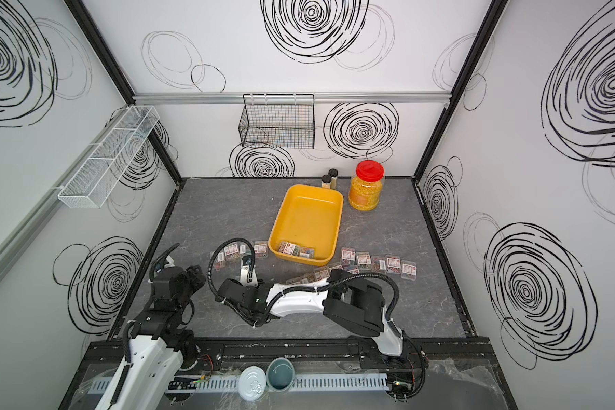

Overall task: Take the paper clips out of the storage box
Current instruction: Place the boxed paper clips at the center of the board.

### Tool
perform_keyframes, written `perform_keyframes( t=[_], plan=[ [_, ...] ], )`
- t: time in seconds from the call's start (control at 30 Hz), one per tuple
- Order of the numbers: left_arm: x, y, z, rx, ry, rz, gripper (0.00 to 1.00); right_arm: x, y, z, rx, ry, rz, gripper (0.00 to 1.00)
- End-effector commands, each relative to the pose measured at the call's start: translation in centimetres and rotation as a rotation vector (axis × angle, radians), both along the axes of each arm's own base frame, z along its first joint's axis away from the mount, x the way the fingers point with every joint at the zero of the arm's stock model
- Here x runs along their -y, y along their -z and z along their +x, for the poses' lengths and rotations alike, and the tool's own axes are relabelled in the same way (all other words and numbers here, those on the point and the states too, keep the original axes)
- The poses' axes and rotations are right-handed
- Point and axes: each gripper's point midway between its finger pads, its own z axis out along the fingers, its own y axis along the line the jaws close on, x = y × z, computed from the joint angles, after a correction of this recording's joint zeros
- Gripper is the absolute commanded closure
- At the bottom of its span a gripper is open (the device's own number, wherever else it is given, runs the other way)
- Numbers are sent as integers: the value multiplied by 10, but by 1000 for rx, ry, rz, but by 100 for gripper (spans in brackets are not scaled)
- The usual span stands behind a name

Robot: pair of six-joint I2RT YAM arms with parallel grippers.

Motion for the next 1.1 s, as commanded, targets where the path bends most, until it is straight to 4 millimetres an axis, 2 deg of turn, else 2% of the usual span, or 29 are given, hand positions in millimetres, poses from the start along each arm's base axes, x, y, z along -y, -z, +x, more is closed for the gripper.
perform_keyframes(
  t=[0.0, 0.07, 0.17, 0.37, 0.5, 0.57, 0.7, 0.83, 0.97, 1.07],
  plan=[
    [-1, -2, 2, 15, 0, 4, 45, -6, 4, -4, -22, 7, 2, 39],
    [-1, -2, 2, 15, 0, 4, 45, -6, 5, -4, -24, 8, 1, 38],
    [-1, -2, 2, 17, -1, 3, 44, -4, 7, -3, -23, 14, -7, 29],
    [-1, -2, 2, 14, -3, 3, 45, -2, 4, -4, -22, 15, -3, 29],
    [2, 1, 3, 9, 13, -14, 45, 0, -16, 0, 17, 4, 4, 30],
    [17, 6, 6, 2, 69, -74, 46, 7, -36, 8, 67, 10, 1, 30],
    [49, 32, 4, -39, 166, -200, 64, 43, -72, 39, 139, 76, 5, 30],
    [78, 40, 0, -77, 253, -191, 63, 91, -98, 76, 162, 150, 38, 31],
    [92, 41, -8, -104, 260, -65, 59, 144, -115, 106, 202, 246, 21, 31],
    [96, 47, -16, -156, 265, -7, 65, 177, -121, 121, 216, 293, 9, 31]
  ],
)
